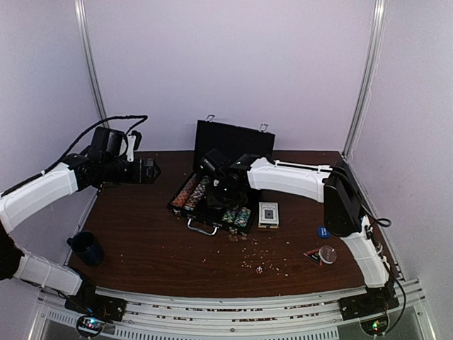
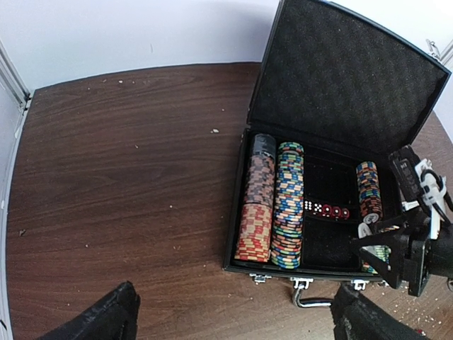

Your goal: Pack up texas hold em set

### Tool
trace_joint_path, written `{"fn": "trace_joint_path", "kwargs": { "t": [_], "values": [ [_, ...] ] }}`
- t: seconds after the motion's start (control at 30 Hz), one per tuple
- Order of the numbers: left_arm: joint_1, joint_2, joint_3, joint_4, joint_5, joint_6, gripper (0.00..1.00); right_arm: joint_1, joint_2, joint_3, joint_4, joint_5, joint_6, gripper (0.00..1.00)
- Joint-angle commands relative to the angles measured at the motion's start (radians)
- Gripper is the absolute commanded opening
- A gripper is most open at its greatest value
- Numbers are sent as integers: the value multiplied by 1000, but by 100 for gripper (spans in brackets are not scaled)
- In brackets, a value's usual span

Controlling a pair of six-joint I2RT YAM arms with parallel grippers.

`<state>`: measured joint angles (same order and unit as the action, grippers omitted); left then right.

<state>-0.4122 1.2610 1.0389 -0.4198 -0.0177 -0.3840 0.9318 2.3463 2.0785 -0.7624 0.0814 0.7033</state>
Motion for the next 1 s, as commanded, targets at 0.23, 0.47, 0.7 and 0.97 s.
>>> {"fn": "trace_joint_path", "kwargs": {
  "t": [0.23, 0.47, 0.7, 0.97],
  "values": [
    [1, -73, -42, 65, 9, -31, 98, 6, 103, 119, 11, 3, -27, 45],
    [1, -83, -55, 76, 26, -44, 98, 6, 126, 118, 18, 3, -19, 51],
    [1, -88, -59, 79, 37, -44, 98, 6, 115, 119, 8, 12, -14, 68],
    [1, -124, -84, 115, 21, -62, 98, 5, 19, 102, 25, 39, -31, 81]
  ]
}}
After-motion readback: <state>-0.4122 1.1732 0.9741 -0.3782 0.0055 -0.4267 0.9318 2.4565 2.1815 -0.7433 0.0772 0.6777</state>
